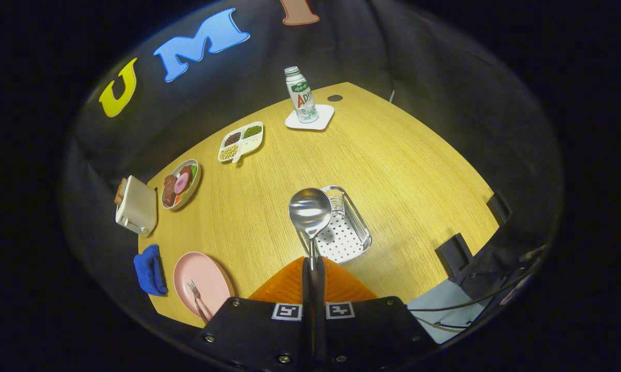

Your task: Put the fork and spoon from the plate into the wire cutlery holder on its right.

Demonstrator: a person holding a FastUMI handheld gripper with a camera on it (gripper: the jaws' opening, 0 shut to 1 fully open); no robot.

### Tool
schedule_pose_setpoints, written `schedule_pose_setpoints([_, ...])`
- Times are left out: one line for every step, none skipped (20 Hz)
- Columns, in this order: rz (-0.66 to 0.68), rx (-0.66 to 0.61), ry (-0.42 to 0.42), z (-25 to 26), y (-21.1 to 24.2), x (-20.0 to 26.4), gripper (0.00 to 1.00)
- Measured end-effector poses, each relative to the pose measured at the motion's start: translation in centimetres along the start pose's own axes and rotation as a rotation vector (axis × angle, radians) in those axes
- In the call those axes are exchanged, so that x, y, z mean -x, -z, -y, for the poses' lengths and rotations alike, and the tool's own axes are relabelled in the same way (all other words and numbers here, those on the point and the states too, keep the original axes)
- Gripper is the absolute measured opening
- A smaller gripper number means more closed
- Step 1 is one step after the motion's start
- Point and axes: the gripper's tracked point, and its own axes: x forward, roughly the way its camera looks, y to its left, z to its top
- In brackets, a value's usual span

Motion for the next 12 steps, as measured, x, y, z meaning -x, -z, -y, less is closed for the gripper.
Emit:
schedule_pose_setpoints([-0.009, -0.003, 0.004, 0.1, 0.0, -0.2, 0.03])
schedule_pose_setpoints([-0.015, -0.006, 0.009, 0.3, 0.1, -0.3, 0.03])
schedule_pose_setpoints([-0.019, -0.006, 0.016, 0.5, 0.2, -0.3, 0.03])
schedule_pose_setpoints([-0.023, -0.005, 0.022, 0.8, 0.2, -0.4, 0.03])
schedule_pose_setpoints([-0.026, -0.005, 0.026, 1.0, 0.2, -0.4, 0.03])
schedule_pose_setpoints([-0.029, -0.004, 0.029, 1.0, 0.2, -0.6, 0.03])
schedule_pose_setpoints([-0.033, -0.002, 0.03, 1.1, 0.1, -0.6, 0.05])
schedule_pose_setpoints([-0.034, -0.001, 0.031, 1.2, 0.0, -0.5, 0.06])
schedule_pose_setpoints([-0.036, 0.002, 0.036, 1.4, -0.1, -0.6, 0.06])
schedule_pose_setpoints([-0.038, 0.003, 0.04, 1.5, -0.1, -0.8, 0.06])
schedule_pose_setpoints([-0.034, -0.001, 0.038, 1.5, -0.2, -0.7, 0.06])
schedule_pose_setpoints([-0.033, -0.004, 0.037, 1.4, -0.4, -0.8, 0.07])
